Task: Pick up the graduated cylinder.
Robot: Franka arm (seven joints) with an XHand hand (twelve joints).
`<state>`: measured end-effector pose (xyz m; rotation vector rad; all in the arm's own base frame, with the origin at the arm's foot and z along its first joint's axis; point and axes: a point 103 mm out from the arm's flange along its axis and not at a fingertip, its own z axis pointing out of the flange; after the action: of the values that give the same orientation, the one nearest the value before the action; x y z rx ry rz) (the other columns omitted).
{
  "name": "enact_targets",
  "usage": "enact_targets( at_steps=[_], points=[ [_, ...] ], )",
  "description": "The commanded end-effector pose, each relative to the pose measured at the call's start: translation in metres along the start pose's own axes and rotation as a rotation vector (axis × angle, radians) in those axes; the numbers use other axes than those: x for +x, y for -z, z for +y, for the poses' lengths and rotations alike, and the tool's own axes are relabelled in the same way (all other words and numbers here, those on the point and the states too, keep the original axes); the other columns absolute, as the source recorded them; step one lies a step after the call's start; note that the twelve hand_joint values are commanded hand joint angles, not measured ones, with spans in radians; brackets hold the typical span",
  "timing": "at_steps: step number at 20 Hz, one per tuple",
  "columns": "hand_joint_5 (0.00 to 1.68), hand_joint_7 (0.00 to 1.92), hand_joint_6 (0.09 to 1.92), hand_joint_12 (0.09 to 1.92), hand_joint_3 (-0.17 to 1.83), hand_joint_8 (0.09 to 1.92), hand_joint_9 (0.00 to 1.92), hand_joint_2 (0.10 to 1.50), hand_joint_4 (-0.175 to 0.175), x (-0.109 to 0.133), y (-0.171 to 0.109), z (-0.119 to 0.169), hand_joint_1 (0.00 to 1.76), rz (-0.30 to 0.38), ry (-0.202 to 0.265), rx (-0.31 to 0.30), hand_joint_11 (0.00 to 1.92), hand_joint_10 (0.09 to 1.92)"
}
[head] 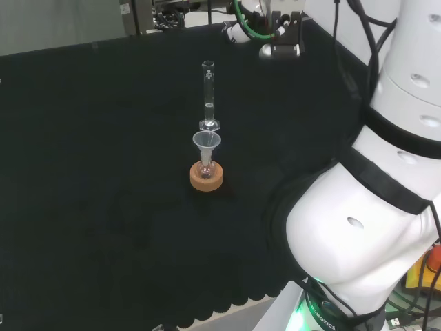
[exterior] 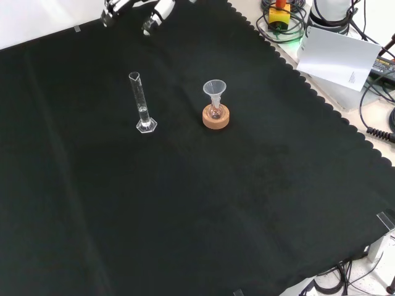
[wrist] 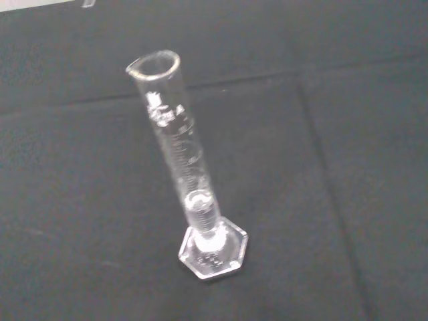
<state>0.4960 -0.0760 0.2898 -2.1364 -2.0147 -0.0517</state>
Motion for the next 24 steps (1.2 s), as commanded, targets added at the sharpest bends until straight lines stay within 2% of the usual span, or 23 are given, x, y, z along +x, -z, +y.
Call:
enact_targets(
  at_steps=[1,5,8,12,18,21,24],
  points=[
    [0.37,0.20,0.09,1.38,-0.17,0.63,0.42,1.15,-0.026,-0.023,-0.070,0.019,0.65,0.194,0.069,-0.004,0.18,0.60],
    [0.44,0.24,0.09,1.37,-0.17,0.64,0.47,1.12,-0.029,-0.029,-0.089,0.017,0.72,0.289,0.092,-0.016,0.22,0.63],
    [0.41,0.18,0.09,1.36,-0.17,0.62,0.44,1.10,-0.027,-0.033,-0.103,0.018,0.76,0.388,0.120,-0.016,0.23,0.62],
    [0.35,0.12,0.09,1.36,-0.17,0.60,0.40,1.08,-0.025,-0.036,-0.120,0.023,0.80,0.437,0.146,-0.020,0.23,0.61],
    [0.40,0.22,0.09,1.35,-0.17,0.63,0.48,1.06,-0.037,-0.037,-0.141,0.035,0.87,0.525,0.173,-0.037,0.26,0.62],
    [0.42,0.24,0.09,1.34,-0.17,0.64,0.50,1.05,-0.039,-0.035,-0.146,0.041,0.89,0.552,0.200,-0.077,0.28,0.62],
    [0.48,0.29,0.09,1.33,-0.17,0.64,0.55,1.05,-0.042,-0.030,-0.149,0.047,0.92,0.578,0.231,-0.086,0.31,0.60]
  ],
)
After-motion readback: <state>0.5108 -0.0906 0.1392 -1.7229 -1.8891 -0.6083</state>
